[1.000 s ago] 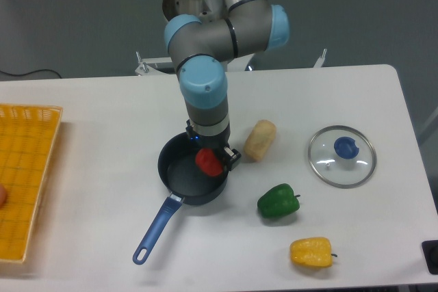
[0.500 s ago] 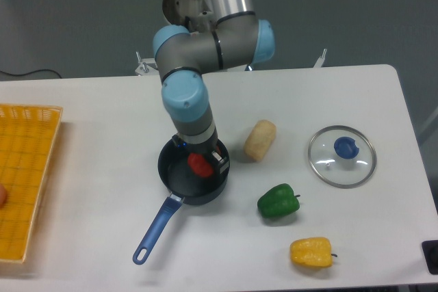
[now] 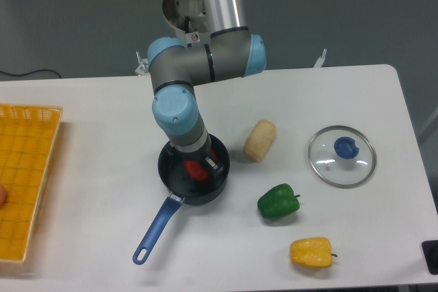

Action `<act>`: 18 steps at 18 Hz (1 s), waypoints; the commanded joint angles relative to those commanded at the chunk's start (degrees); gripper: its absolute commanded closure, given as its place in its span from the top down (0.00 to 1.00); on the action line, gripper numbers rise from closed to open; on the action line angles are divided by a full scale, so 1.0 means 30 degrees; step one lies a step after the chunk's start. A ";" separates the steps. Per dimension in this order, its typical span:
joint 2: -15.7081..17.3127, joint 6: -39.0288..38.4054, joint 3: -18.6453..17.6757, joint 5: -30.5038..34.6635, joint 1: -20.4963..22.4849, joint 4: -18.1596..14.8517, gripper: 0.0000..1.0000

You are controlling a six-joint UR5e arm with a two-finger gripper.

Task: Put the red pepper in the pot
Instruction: 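Lower the red pepper into the saucepan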

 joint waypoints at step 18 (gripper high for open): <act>-0.0498 -0.0410 0.0029 0.0059 -0.0410 0.0058 0.80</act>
